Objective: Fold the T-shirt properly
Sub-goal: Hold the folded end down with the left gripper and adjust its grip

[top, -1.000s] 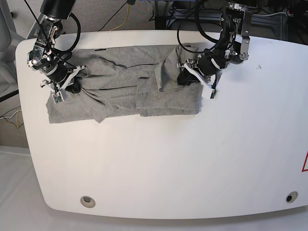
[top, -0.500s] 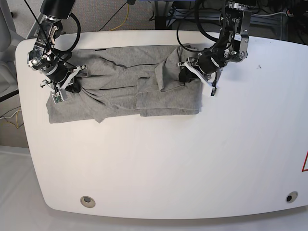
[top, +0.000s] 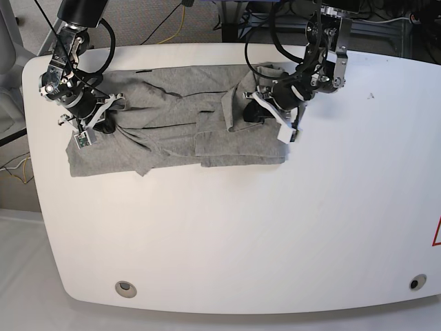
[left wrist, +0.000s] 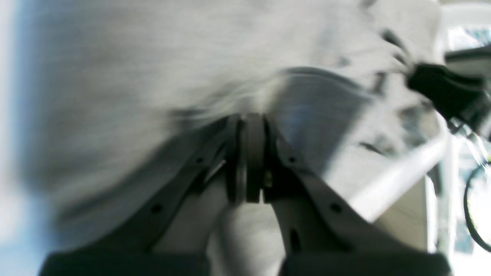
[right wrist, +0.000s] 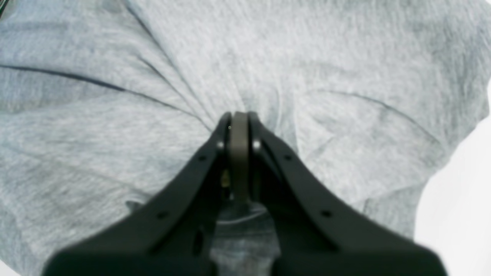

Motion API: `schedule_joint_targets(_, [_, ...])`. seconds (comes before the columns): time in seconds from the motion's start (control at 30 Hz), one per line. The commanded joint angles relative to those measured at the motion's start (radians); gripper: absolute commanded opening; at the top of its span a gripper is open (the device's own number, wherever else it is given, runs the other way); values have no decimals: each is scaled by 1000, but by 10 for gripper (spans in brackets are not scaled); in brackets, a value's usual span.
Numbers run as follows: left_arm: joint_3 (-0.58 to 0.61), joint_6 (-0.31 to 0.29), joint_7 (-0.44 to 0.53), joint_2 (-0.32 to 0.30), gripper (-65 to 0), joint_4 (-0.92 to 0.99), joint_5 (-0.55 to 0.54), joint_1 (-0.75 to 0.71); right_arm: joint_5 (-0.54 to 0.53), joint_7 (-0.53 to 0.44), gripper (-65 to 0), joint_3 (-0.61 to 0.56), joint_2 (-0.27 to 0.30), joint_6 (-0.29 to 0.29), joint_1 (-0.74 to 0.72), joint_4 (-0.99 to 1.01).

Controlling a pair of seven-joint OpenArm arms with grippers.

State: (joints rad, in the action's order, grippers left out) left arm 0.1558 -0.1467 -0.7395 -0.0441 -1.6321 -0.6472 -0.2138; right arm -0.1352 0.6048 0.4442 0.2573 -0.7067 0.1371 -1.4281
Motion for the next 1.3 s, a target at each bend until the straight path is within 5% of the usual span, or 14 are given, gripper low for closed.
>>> schedule_joint_targets(0.0, [20, -9, 15, 14, -631, -15, -10, 4, 151, 217, -650, -8, -2, 9, 43, 25])
schedule_joint_targets(0.6, [29, -9, 15, 43, -631, 22, -10, 3, 151, 217, -650, -5, 0, 9, 45, 25])
schedule_joint_targets(1.27, [8, -6, 15, -7, -631, -67, -10, -3, 151, 217, -650, -5, 0, 9, 45, 25])
